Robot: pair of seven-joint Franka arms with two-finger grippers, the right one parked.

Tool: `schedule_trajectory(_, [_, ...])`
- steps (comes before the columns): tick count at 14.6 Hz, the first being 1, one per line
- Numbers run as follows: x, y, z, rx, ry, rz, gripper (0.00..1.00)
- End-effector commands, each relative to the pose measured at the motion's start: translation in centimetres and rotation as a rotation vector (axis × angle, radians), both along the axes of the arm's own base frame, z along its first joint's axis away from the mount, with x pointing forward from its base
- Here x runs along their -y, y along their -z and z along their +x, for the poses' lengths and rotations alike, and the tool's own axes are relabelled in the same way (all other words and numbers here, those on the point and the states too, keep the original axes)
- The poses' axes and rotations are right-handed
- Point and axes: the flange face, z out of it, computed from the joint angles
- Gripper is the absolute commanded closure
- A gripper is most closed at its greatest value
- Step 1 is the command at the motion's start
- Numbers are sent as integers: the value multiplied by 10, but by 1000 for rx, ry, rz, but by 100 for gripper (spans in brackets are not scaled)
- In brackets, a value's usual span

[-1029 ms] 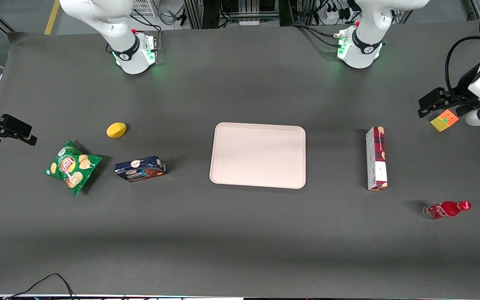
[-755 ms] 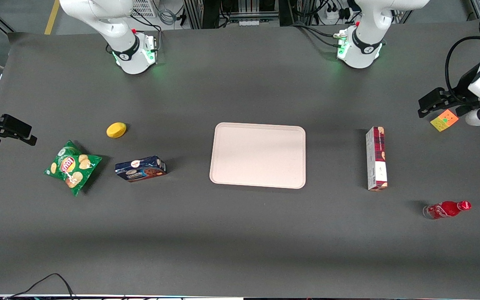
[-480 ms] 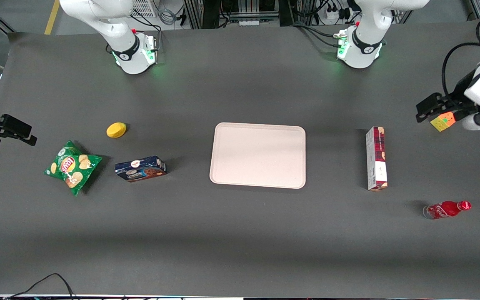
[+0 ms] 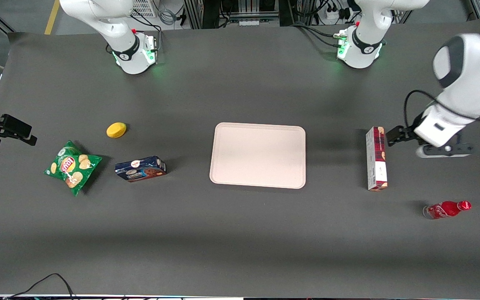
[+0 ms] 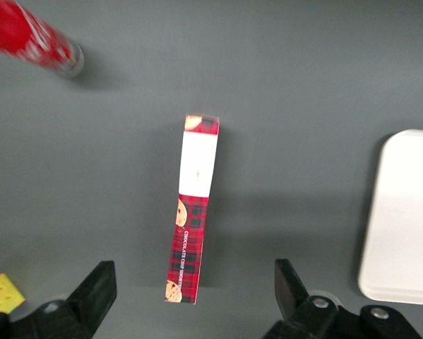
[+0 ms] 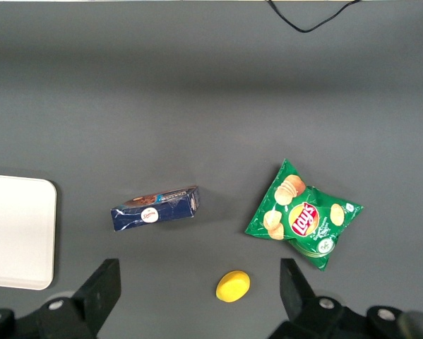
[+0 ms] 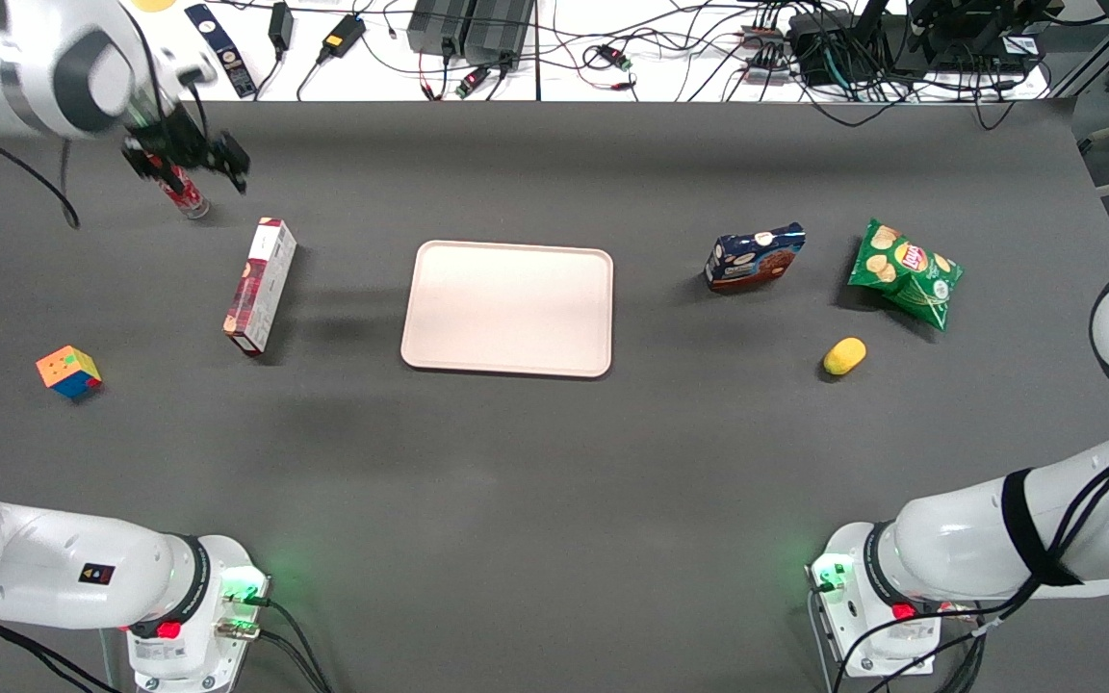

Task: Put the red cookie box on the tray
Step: 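Move the left gripper toward the upright red plaid cookie box, then lower the left gripper around the cookie box and close on it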

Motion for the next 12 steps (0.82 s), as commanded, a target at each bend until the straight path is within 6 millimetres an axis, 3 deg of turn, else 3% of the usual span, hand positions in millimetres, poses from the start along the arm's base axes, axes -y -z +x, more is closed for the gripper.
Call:
schedule_trajectory(1, [-4, 60, -24, 13, 48, 37, 0])
schedule_trajectory(6, [-3, 122, -10, 50, 120, 58, 0])
schedule_trajectory(9, [-4, 148, -5, 58, 121, 60, 0])
schedule_trajectory(12, [-19, 179, 0, 82, 144, 65, 0])
